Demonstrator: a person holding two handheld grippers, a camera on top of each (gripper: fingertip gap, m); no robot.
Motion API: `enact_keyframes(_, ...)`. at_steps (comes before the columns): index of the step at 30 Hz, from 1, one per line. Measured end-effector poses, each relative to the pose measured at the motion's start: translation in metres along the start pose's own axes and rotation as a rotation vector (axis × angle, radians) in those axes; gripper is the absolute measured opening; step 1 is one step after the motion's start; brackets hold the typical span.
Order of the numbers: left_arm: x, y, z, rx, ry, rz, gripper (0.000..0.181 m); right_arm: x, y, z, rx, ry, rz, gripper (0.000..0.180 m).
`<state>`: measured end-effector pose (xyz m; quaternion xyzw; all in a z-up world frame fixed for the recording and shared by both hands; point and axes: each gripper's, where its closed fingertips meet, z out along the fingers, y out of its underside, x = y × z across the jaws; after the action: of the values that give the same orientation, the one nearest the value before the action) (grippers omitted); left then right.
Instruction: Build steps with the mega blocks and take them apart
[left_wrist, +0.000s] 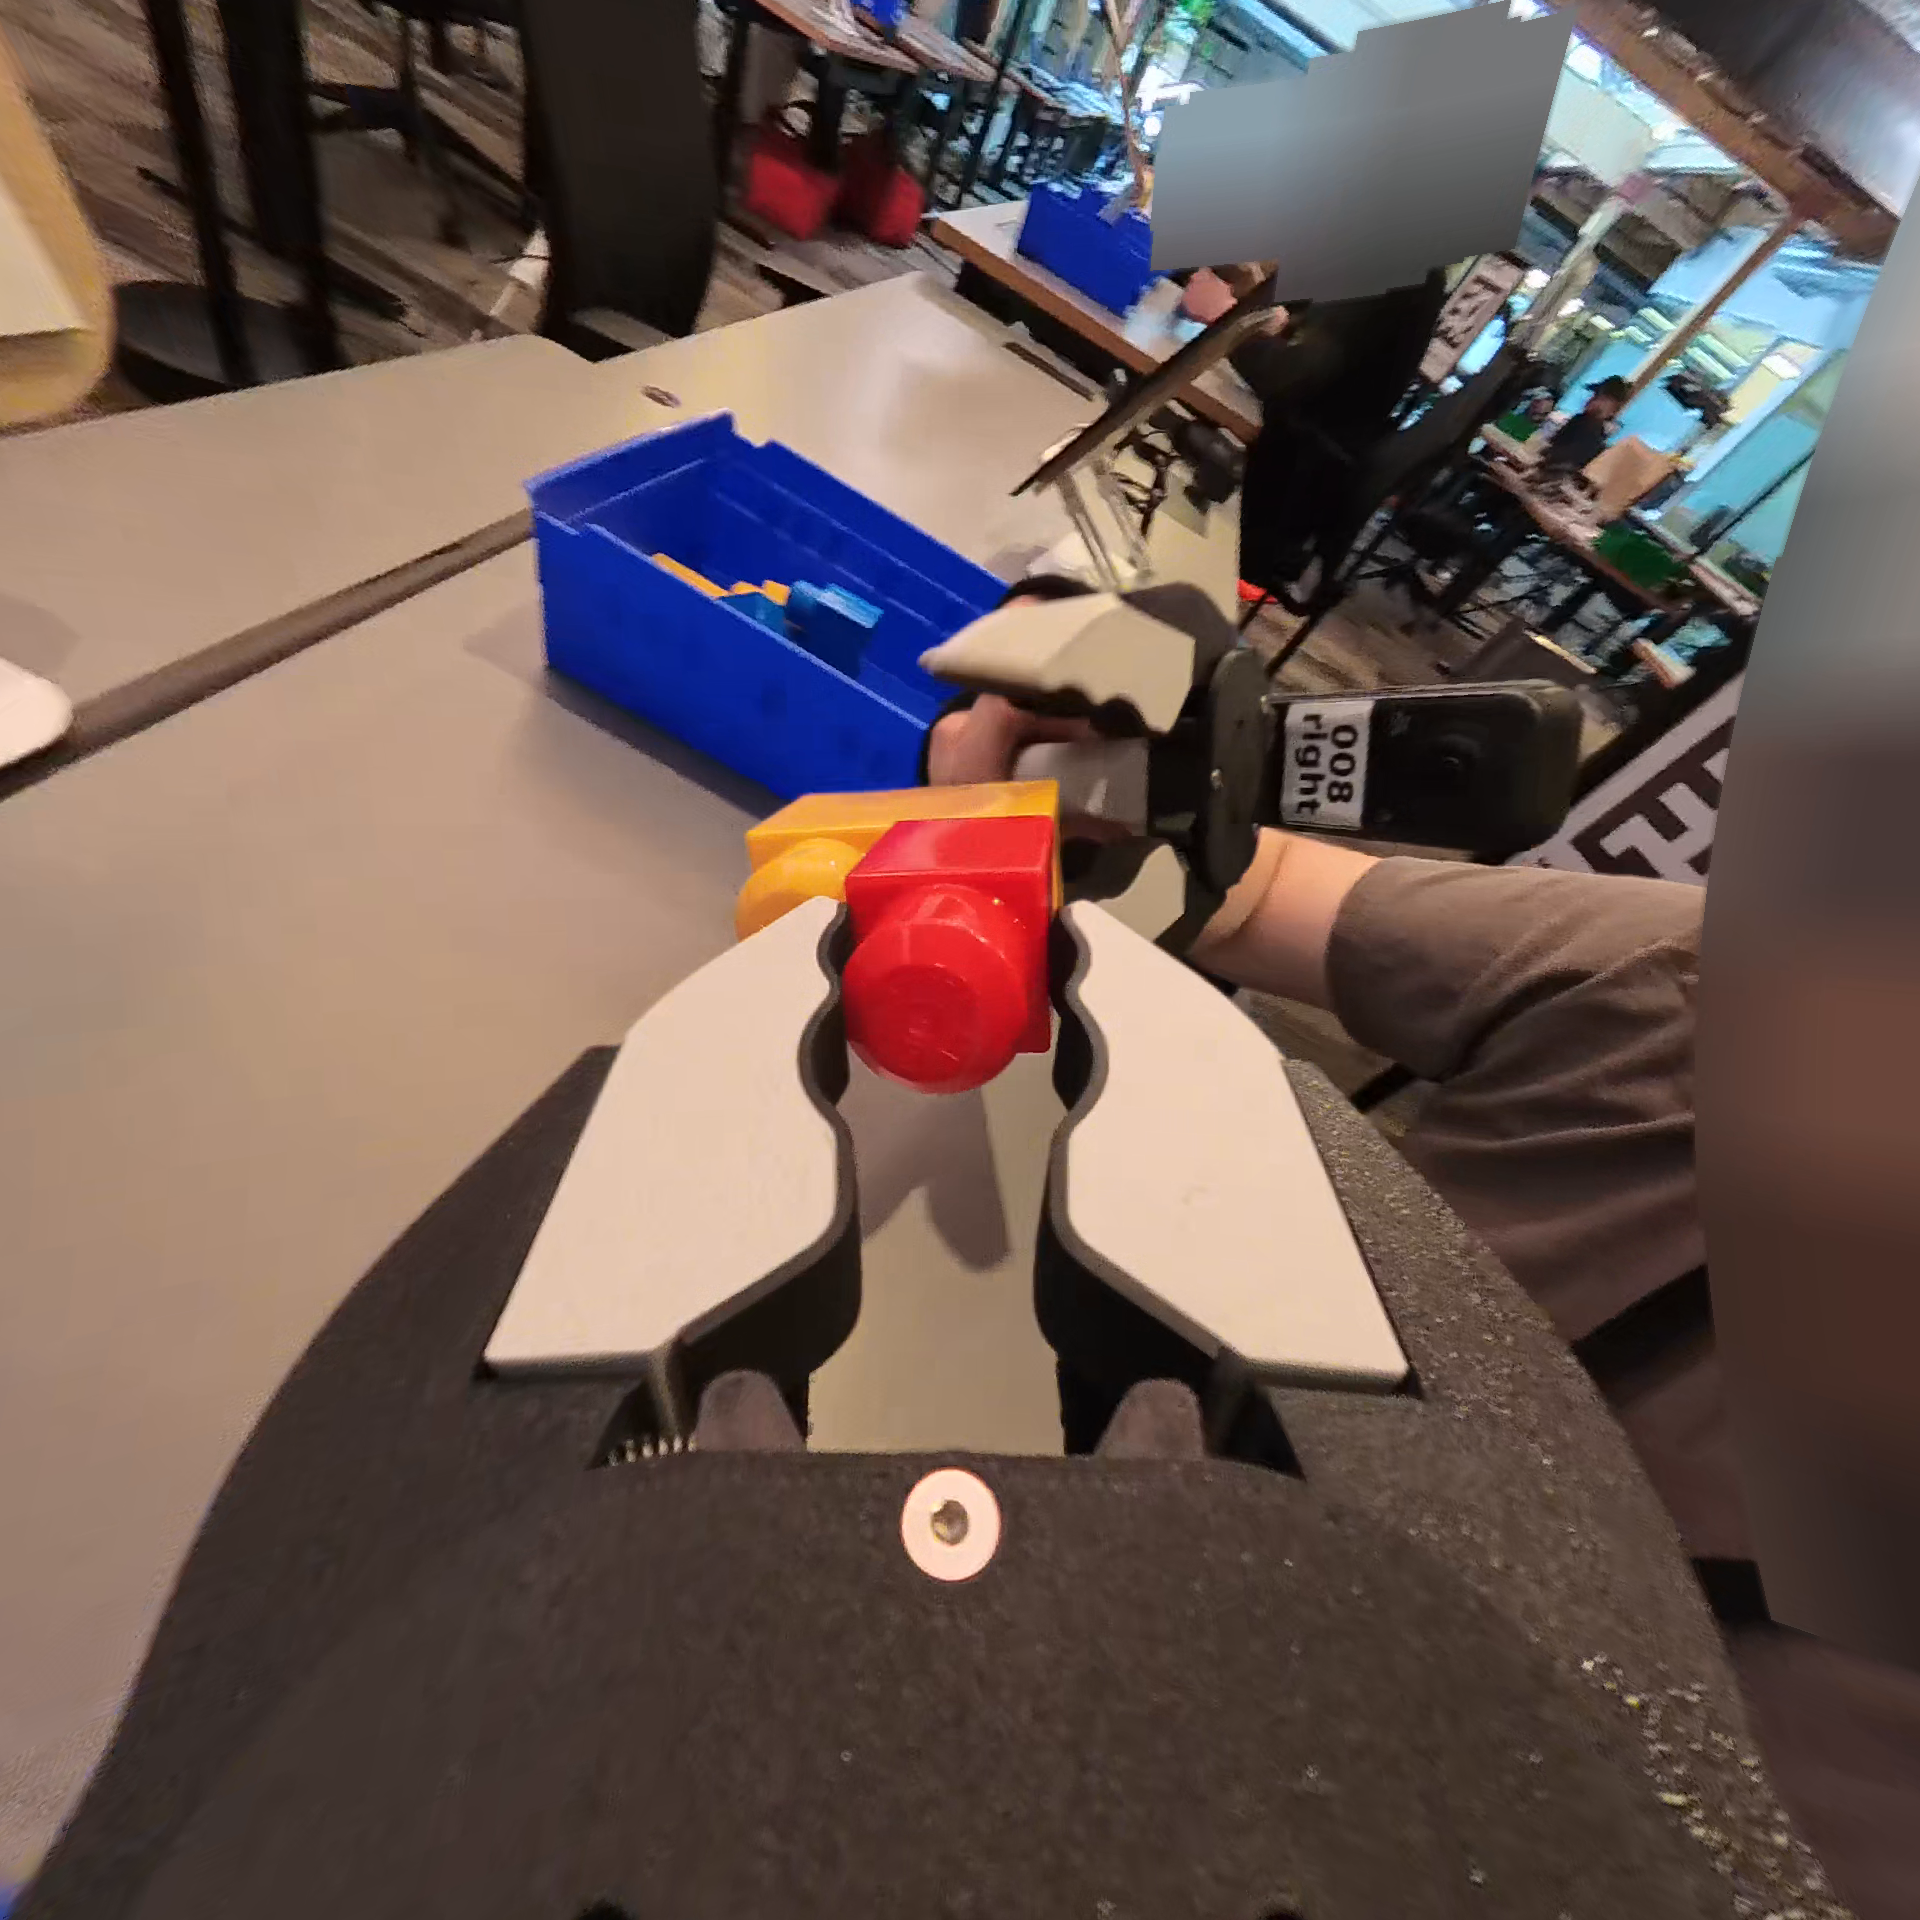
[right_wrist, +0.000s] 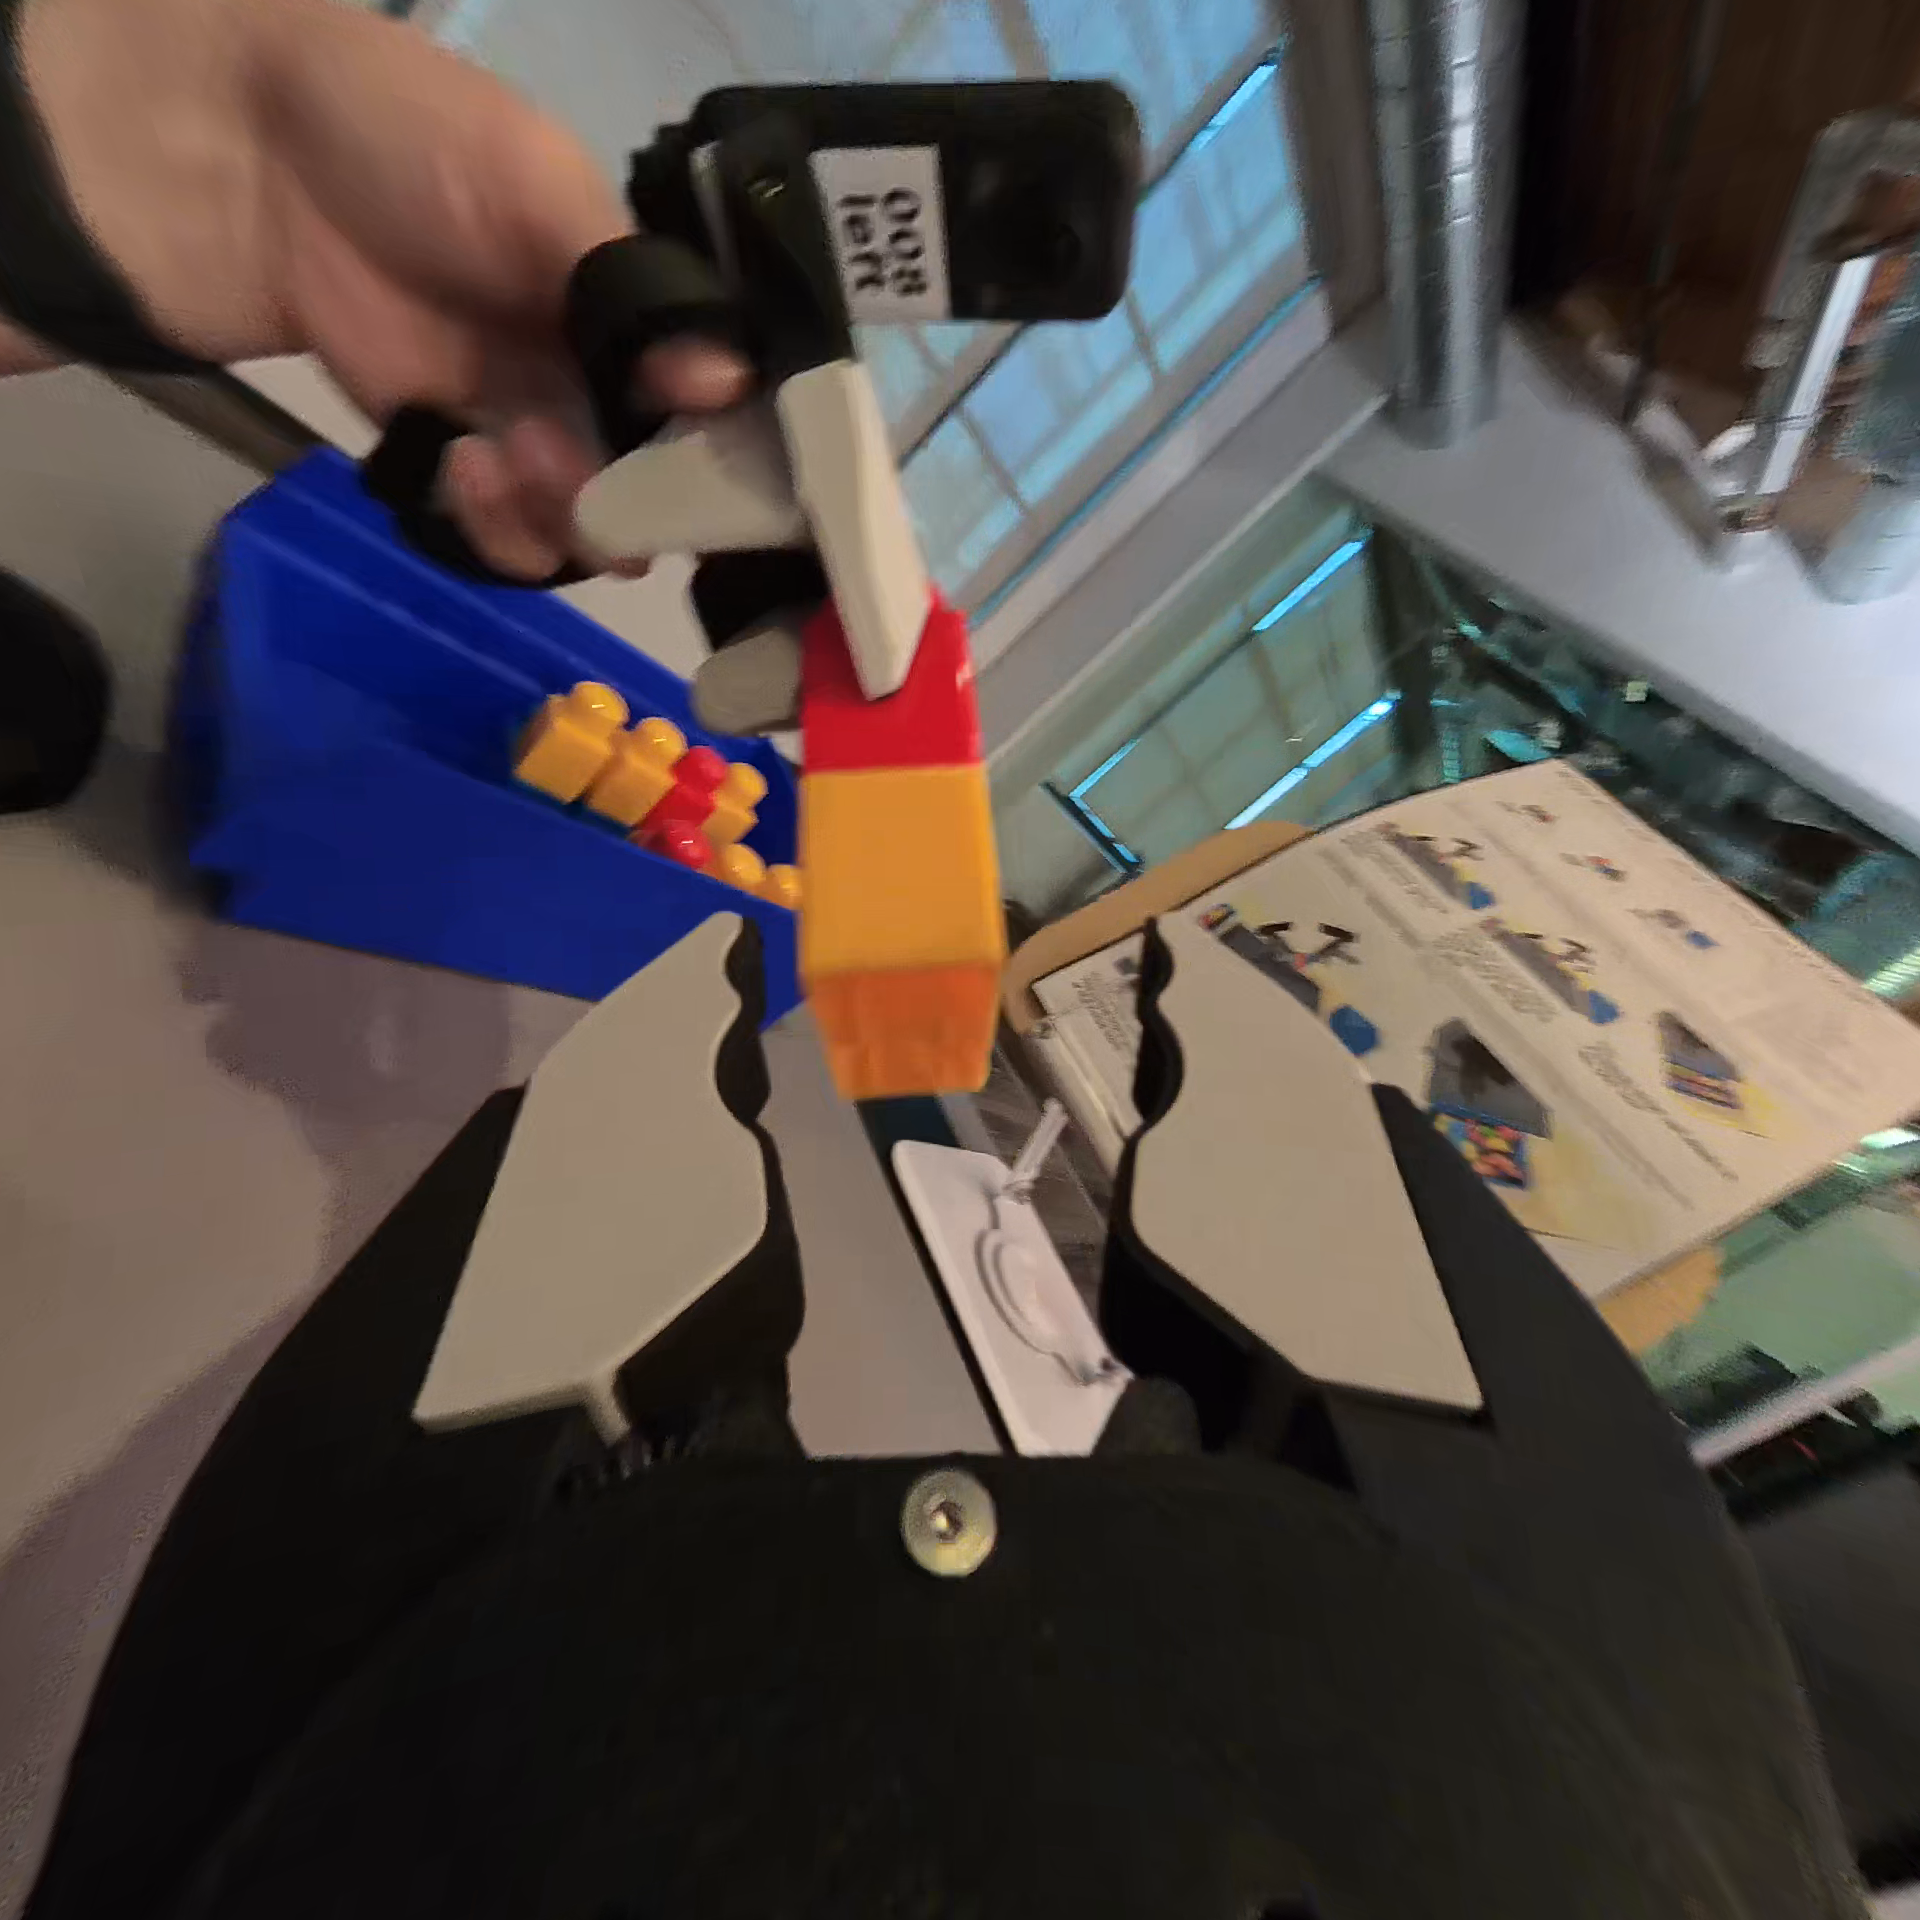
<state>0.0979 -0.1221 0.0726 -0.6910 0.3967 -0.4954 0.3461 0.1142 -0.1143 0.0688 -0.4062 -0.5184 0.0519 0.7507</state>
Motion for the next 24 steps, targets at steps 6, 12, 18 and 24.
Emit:
enact_keyframes(6,-0.001,-0.019,0.002,0.121,-0.091,0.295,0.071,-0.004,0.007,-0.002,-0.057,-0.185,0.179,0.037)
enact_keyframes(12,0.01,0.002,0.015,0.044,-0.133,0.56,0.06,-0.011,0.0,-0.012,-0.015,-0.546,0.664,0.037)
enact_keyframes(18,0.009,0.008,0.028,0.003,-0.08,0.561,0.038,-0.016,0.006,-0.02,-0.061,-0.647,0.657,0.037)
enact_keyframes(24,-0.006,-0.032,-0.043,0.191,-0.185,0.477,0.036,0.054,0.057,-0.059,-0.325,-0.482,0.553,0.037)
